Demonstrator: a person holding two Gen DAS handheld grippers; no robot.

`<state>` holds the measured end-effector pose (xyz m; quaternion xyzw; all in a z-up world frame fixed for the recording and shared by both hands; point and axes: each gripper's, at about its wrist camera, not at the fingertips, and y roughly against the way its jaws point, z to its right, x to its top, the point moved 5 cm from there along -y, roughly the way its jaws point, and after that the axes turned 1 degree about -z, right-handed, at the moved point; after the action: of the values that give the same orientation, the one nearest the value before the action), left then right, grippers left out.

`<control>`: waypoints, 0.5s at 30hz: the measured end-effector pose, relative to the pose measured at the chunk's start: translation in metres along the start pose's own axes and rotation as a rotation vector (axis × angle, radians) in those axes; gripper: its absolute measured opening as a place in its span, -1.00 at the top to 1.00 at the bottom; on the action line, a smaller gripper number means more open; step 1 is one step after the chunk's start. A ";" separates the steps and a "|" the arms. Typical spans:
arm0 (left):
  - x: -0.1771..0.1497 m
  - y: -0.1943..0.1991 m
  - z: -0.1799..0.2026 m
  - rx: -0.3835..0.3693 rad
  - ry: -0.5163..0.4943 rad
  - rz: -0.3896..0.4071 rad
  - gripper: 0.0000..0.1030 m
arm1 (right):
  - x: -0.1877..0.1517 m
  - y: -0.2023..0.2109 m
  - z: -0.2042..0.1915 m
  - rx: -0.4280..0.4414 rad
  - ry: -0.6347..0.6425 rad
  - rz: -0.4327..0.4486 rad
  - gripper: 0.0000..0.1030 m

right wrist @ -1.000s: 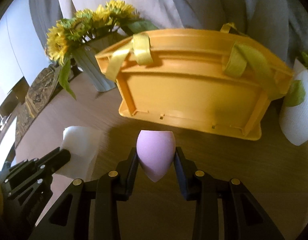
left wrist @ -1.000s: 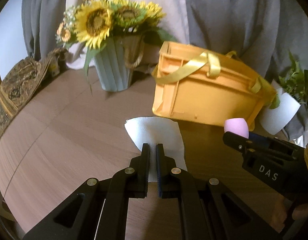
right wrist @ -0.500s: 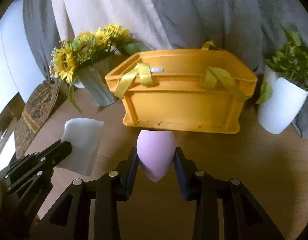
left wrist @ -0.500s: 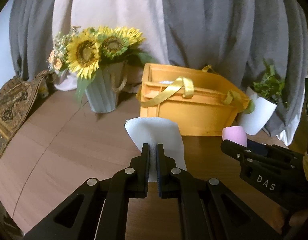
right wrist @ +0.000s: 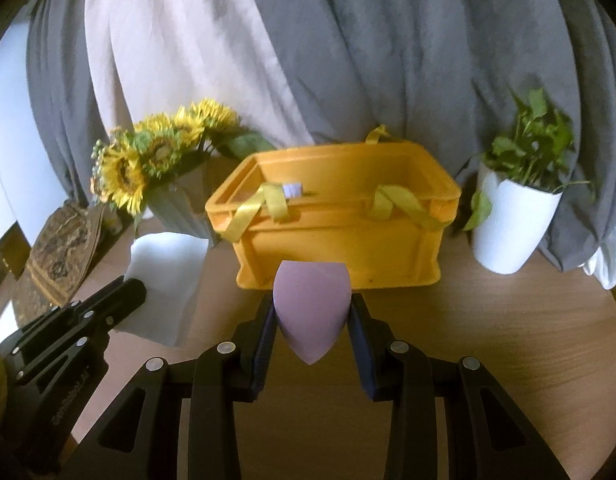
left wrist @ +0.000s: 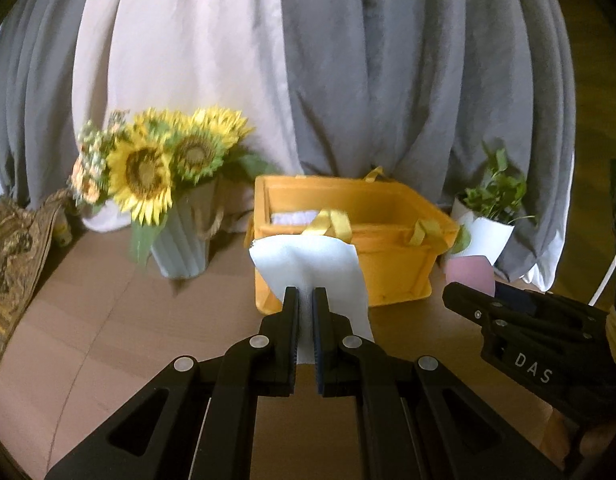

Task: Organize soft objects
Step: 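Lift the white cloth and pink sponge and carry both over the crate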

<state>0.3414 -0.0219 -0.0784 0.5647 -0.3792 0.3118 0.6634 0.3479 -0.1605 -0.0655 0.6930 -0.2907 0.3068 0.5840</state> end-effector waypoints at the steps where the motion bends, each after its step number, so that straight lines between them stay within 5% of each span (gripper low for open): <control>1: 0.004 0.002 0.001 -0.002 -0.009 0.013 0.84 | 0.002 0.002 0.000 0.003 -0.021 -0.002 0.28; 15: 0.051 0.003 0.007 -0.033 -0.035 0.134 0.84 | 0.044 0.020 0.003 -0.038 -0.012 0.128 0.28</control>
<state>0.3642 -0.0292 -0.0330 0.5326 -0.4326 0.3393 0.6436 0.3618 -0.1679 -0.0195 0.6637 -0.3438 0.3335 0.5746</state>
